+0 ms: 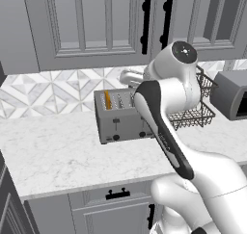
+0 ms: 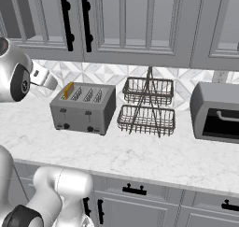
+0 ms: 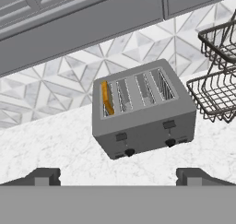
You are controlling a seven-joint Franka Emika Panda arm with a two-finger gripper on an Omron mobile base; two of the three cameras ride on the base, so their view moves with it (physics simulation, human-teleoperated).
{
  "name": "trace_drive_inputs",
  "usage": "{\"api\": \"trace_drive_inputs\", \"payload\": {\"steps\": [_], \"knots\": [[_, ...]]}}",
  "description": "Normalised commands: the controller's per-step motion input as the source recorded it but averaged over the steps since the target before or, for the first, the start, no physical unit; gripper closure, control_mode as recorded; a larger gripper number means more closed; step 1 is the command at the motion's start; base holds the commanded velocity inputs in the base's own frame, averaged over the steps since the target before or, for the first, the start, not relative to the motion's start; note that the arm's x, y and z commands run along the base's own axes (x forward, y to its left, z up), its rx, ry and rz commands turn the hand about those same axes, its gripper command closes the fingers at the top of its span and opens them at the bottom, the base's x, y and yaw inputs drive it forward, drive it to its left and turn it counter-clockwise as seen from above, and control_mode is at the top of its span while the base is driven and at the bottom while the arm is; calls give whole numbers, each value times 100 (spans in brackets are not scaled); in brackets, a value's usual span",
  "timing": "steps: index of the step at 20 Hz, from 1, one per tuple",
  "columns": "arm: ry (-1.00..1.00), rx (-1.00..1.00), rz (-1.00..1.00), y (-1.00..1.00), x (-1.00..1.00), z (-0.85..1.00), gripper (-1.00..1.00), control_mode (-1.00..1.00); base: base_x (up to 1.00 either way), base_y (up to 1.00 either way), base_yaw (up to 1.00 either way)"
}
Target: Start the toaster. Once the lever pops up, take the bread to the plate on the dining counter.
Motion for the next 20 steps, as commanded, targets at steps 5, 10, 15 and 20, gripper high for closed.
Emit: {"api": "trace_drive_inputs", "payload": {"steps": [5, 10, 15, 20], "knots": [[-3, 0, 0, 39, -48, 0, -100, -100, 0, 0, 0], [0, -5, 0, 36, -12, -25, -100, -100, 0, 0, 0], [0, -10, 0, 2, 5, -44, -100, -100, 0, 0, 0], [0, -5, 0, -9, 26, -26, -100, -100, 0, 0, 0]]}}
